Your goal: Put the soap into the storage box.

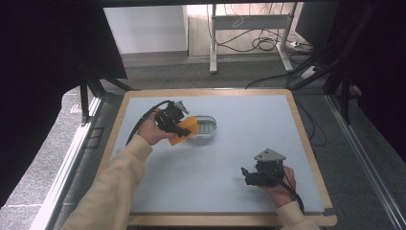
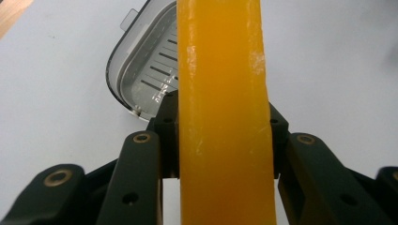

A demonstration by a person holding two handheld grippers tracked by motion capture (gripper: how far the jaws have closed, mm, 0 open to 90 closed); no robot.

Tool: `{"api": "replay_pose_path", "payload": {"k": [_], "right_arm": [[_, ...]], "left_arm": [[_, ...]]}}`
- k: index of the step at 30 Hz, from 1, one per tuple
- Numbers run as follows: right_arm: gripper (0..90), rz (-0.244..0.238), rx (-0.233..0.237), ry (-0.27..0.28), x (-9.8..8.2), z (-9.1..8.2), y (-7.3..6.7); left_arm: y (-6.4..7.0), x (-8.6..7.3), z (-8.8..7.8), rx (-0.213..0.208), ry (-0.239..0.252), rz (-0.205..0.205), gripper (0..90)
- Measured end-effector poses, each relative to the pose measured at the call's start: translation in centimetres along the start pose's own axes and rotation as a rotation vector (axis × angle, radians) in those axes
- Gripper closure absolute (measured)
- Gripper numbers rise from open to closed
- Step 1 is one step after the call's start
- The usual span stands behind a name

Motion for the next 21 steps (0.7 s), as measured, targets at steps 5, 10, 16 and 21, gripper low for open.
{"api": "replay_pose_path", "payload": {"k": [5, 10, 16, 21], "right_arm": [[8.2, -0.001, -0.001, -0.001, 0.0, 0.0, 0.0], [8.2, -0.004, -0.003, -0.005, -0.1, 0.1, 0.1], [8.2, -0.004, 0.0, -0.004, 0.0, 0.1, -0.1], [8.2, -0.004, -0.001, -0.006, -0.1, 0.2, 0.0]], "left_arm": [[-0.2, 0.5, 0.1, 0.001, 0.0, 0.014, 61.7], [-0.4, 1.1, 0.3, -0.008, 0.005, 0.036, 61.7], [-0.4, 1.7, 0.7, -0.014, 0.008, 0.057, 61.7], [-0.5, 2.4, 1.1, -0.031, 0.017, 0.061, 61.7]]}}
Point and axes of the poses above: each handheld gripper's, and its own axes: z roughly forward along the jaws, x roughly out of its top, y roughly to its right, the point moved 8 cm from there along z, roughly forward along the jaws, and after that the axes turned 5 degrees about -z, right-handed, at the moved point
